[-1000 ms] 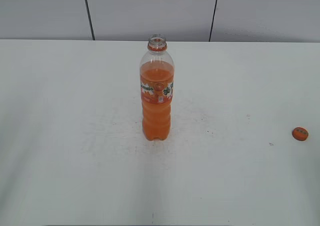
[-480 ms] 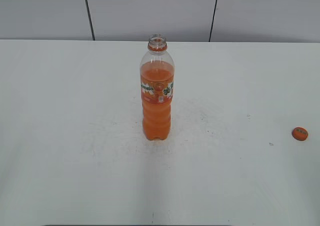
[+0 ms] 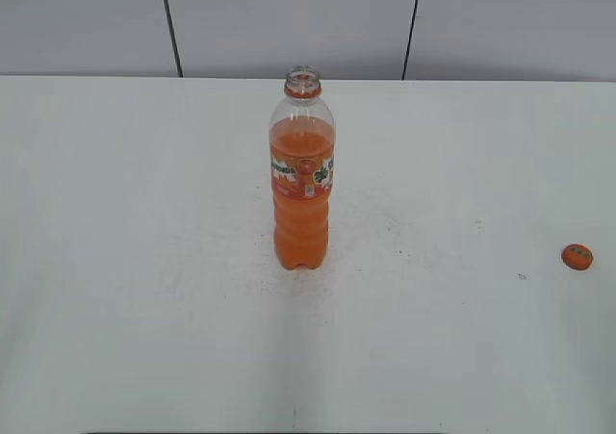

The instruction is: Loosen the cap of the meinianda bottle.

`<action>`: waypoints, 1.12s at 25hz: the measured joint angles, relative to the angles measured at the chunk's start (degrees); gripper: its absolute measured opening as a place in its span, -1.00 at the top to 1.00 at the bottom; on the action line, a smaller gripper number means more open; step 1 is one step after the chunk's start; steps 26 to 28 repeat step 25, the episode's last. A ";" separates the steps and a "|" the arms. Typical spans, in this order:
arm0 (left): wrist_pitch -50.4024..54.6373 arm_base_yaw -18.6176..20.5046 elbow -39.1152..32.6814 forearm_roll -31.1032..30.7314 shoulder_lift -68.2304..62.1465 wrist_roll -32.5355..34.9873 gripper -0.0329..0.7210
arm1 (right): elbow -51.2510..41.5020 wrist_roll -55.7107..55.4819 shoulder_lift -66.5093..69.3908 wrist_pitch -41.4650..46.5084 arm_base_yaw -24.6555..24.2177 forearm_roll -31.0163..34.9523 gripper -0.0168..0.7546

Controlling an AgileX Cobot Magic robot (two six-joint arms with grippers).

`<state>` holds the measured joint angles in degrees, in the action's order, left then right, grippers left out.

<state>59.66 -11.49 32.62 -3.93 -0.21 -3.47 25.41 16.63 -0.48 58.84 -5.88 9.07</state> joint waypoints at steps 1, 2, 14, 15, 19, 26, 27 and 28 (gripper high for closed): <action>0.00 0.00 0.00 0.00 0.00 0.06 -0.50 | 0.00 0.00 0.00 0.00 0.00 0.05 -0.43; 0.00 0.00 0.00 0.00 0.00 0.06 -0.50 | 0.00 0.00 0.00 0.00 0.00 0.07 -0.43; -0.31 5.62 0.00 0.00 0.42 0.12 -0.50 | 0.00 0.00 0.00 0.00 0.00 0.17 -0.43; -0.31 5.94 0.00 0.00 0.42 0.17 -0.50 | 0.00 0.00 0.00 0.00 0.00 0.17 -0.43; -0.31 6.18 0.00 0.00 0.42 0.17 -0.50 | 0.00 0.00 0.00 0.00 0.00 0.17 -0.43; -0.31 6.18 0.00 0.00 0.42 0.17 -0.49 | 0.00 0.00 0.00 0.00 0.00 0.07 -0.43; -0.31 6.18 0.00 0.00 0.42 0.17 -0.49 | 0.00 0.00 0.00 0.00 0.00 0.07 -0.43; -0.31 6.18 0.00 0.00 0.42 0.17 -0.49 | 0.00 0.00 0.00 0.00 0.00 0.07 -0.43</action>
